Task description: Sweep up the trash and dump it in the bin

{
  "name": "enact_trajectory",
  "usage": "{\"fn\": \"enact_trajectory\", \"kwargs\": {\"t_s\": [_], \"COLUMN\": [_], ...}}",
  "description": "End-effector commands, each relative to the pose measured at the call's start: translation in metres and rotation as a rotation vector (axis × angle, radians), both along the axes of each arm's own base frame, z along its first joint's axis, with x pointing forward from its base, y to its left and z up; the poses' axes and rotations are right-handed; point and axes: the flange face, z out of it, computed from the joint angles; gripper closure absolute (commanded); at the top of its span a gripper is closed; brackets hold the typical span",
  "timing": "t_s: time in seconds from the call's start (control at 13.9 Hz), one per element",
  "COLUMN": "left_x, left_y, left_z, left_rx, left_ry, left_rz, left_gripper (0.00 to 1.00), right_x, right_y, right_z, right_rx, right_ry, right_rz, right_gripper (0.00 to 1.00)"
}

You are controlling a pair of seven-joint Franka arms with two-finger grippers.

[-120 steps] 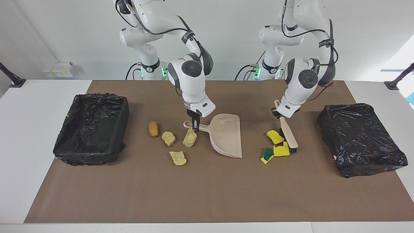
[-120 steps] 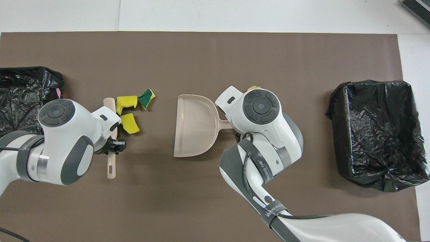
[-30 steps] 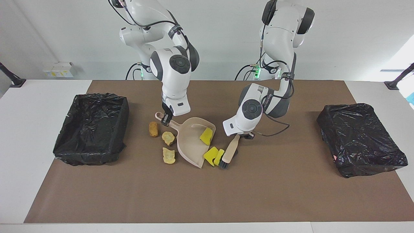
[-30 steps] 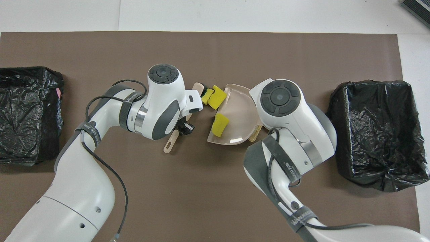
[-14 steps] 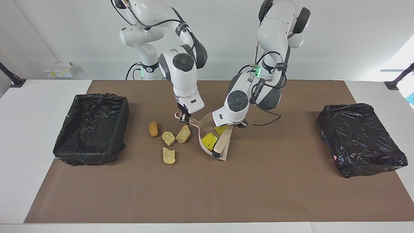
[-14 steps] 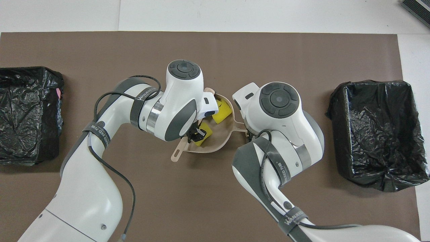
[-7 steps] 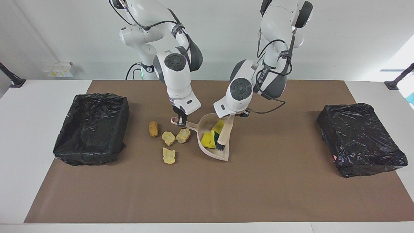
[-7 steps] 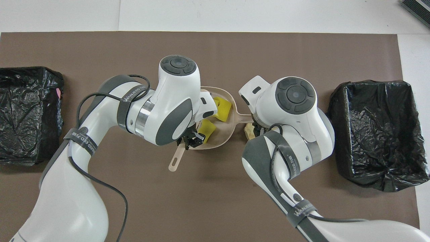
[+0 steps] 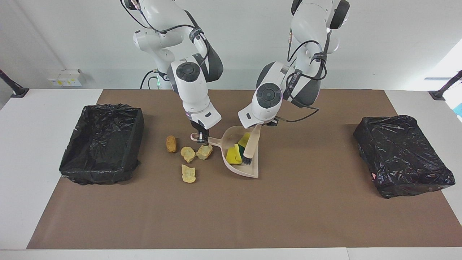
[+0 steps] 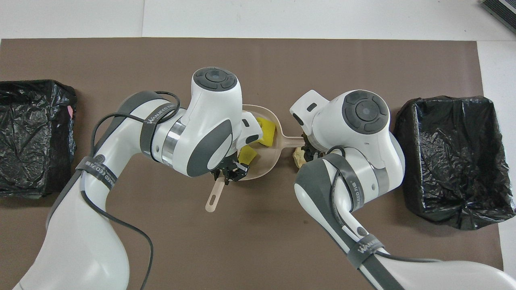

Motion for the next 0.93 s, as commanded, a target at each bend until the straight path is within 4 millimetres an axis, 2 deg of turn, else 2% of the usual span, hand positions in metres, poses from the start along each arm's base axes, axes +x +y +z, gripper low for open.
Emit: {"fn": "enact_trajectory", "kwargs": {"t_s": [0.0,0.22,0.43,0.86], "left_x": [-0.012,-0.031,-0.038,-0.045], "left_y": [-0.011,-0.028,-0.033,-0.014], "left_z": [0.011,0.026,0.034,0.016], "left_rx": [0.008,0.014,0.008,0.054], "left_ry": [0.032,0.034,0.051,0.069], "left_rz": [0.068,0.090,0.123,0.138], "left_gripper": [1.00,1.00,1.00,1.00], "right_x": [-0.002,-0.004,-0.001,-0.002], "right_y": [-0.009,-0.020,-0.030,-0.029], "right_z": [-0.005,-0.012,-0.015,-0.014], "right_rx": [0.044,0.105,0.129,0.128], "right_ry": [-0.032,-0.050,-0.048,-0.042], "right_rz": [0.003,0.008,0.026,0.041], "right_gripper": [1.00,1.00,1.00,1.00]}}
